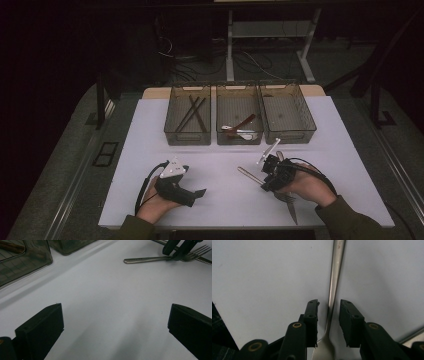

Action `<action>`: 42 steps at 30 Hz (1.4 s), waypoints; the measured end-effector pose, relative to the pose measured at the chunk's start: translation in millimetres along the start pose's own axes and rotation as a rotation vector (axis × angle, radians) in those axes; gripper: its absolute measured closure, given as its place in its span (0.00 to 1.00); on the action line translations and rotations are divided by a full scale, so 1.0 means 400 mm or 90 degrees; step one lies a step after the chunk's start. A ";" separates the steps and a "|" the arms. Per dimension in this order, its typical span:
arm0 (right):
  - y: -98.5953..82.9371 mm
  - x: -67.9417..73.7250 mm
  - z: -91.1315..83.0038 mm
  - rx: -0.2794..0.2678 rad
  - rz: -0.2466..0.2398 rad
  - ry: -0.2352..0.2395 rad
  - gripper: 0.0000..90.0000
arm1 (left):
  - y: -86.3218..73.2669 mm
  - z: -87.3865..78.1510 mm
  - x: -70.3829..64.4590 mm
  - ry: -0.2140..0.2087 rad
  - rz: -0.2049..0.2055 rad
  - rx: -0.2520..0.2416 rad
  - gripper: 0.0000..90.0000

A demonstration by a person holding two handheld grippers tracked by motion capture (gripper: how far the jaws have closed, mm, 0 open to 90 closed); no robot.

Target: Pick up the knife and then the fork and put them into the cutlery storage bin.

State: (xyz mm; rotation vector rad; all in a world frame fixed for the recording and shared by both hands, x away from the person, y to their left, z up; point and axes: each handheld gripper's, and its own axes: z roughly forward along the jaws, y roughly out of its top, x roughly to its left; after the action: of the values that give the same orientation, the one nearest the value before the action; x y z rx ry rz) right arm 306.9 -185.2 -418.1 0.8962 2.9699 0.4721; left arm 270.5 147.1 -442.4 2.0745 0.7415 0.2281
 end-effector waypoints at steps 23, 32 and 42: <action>0.008 0.012 0.009 0.045 -0.035 -0.024 0.90 | -0.001 0.002 -0.002 0.000 0.005 0.004 0.00; 0.009 0.015 0.008 0.048 -0.045 -0.024 0.93 | -0.002 0.002 -0.001 -0.002 0.005 0.002 0.00; 0.002 -0.001 0.004 0.030 -0.047 -0.019 0.93 | -0.007 0.002 0.004 -0.013 0.020 0.002 0.00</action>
State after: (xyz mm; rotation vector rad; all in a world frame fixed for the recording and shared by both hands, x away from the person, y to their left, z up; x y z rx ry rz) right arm 307.8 -184.3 -419.3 0.7853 2.9858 0.3842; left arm 271.0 148.6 -445.3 2.0898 0.6984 0.2221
